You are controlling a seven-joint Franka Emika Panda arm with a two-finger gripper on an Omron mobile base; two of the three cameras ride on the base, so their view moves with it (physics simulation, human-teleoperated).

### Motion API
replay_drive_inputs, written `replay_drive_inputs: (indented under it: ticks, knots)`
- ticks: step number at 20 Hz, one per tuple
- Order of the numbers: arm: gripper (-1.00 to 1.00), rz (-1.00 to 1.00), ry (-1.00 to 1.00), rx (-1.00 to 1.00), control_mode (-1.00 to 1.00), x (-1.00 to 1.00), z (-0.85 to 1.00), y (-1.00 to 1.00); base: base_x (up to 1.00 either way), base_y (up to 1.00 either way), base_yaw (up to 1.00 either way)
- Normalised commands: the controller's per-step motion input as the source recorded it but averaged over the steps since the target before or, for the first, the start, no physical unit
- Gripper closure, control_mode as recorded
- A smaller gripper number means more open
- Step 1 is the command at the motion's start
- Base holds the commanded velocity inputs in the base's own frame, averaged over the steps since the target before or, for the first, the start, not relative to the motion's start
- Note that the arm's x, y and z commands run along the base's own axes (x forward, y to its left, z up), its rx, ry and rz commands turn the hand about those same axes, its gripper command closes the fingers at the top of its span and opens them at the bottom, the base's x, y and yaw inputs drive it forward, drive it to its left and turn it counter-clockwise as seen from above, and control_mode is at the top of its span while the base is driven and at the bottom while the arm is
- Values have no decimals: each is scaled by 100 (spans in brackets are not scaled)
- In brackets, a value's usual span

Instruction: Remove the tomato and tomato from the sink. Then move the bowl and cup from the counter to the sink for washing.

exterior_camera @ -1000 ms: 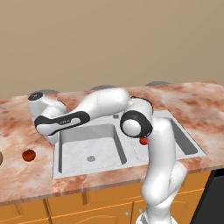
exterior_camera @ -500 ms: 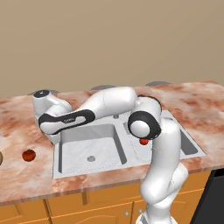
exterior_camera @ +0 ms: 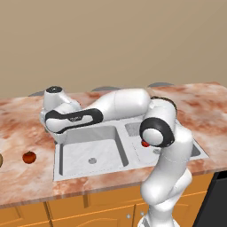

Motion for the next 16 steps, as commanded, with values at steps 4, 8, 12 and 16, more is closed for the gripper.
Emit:
replay_drive_inputs:
  ticks: [4,8,12,16]
  knots:
    - [-100,0,0,9,-100,-16,19,-24,0,0,0]
    - [-100,0,0,1,-100,-16,19,-19,0,0,0]
    - [-100,0,0,0,-100,-17,20,-23,0,0,0]
    - [-100,0,0,0,-100,-16,20,-27,0,0,0]
